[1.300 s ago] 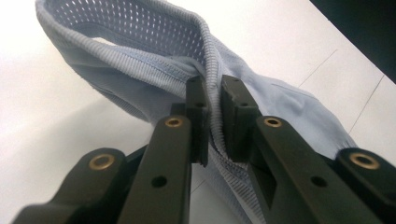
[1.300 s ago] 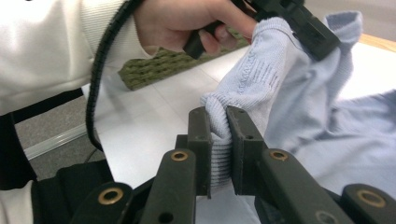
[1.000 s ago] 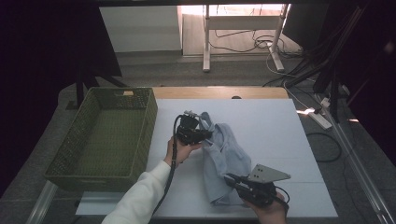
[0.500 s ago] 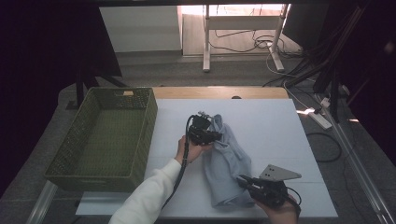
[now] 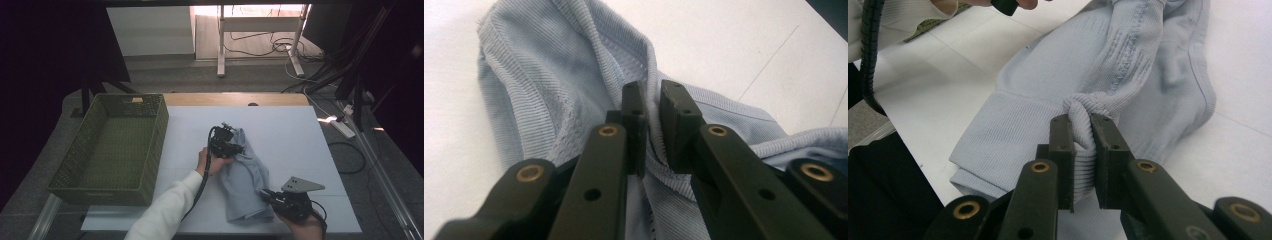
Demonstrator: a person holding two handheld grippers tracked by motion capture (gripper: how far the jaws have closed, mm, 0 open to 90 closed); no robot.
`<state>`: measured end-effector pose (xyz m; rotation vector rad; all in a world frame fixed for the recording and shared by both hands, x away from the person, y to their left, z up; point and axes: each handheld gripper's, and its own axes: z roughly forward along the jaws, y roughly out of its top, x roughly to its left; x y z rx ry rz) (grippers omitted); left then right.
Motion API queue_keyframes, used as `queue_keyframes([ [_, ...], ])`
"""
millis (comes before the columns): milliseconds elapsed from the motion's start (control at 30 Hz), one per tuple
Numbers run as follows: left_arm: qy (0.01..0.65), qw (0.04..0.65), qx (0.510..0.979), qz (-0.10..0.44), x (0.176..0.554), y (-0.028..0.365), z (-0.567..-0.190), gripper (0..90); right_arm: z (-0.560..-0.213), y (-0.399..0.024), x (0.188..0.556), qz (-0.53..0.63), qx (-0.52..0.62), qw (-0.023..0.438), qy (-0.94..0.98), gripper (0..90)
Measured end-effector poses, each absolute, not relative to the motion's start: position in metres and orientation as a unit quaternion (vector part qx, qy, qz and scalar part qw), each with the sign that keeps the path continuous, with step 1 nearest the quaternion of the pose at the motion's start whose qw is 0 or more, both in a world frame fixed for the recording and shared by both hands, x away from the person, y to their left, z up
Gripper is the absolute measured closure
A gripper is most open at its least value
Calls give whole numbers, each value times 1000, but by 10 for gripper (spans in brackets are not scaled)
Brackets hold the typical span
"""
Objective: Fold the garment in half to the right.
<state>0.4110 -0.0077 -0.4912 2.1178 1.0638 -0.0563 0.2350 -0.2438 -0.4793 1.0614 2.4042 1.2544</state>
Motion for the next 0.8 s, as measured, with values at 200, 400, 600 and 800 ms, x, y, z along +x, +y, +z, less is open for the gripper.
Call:
queue_keyframes([
  [200,411,380,829,-23,412,-14,-493,807,-481,-250,236,413,375,113,822,805],
  [400,411,381,828,-29,412,-16,-497,782,-489,-252,239,396,389,98,826,804],
  [600,407,395,823,-34,412,-13,-497,697,-490,-253,240,395,386,99,828,799],
  [800,408,424,808,-29,408,-3,-488,430,-490,-254,240,393,386,103,828,712],
])
